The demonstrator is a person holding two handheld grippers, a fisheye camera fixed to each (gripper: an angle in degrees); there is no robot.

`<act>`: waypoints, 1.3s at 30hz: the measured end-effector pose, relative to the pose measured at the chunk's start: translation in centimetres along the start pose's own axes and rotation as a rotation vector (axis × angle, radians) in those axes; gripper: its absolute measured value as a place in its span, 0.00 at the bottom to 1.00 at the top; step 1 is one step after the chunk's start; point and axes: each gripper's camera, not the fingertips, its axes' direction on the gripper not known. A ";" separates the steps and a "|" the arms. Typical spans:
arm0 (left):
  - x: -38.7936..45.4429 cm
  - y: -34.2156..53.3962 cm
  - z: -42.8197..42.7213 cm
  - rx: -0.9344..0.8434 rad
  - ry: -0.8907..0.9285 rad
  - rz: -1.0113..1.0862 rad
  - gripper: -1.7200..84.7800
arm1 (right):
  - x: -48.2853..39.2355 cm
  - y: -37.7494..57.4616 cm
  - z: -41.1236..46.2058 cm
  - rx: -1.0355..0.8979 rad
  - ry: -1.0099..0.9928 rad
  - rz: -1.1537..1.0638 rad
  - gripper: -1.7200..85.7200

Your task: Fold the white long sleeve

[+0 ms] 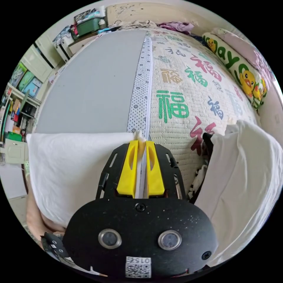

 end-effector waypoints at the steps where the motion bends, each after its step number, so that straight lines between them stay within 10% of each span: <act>1: 0.2 0.1 -0.3 0.004 0.004 0.001 0.03 | -0.5 0.2 -0.5 -0.010 0.043 -0.024 0.09; 21: -2.5 0.8 -12.8 0.100 -0.047 -0.256 0.12 | 10.1 35.1 -1.6 0.182 -0.626 0.152 0.12; 39: -5.3 -16.0 -9.7 0.187 -0.134 -0.392 0.15 | 7.4 33.1 -2.8 0.090 -0.392 0.123 0.06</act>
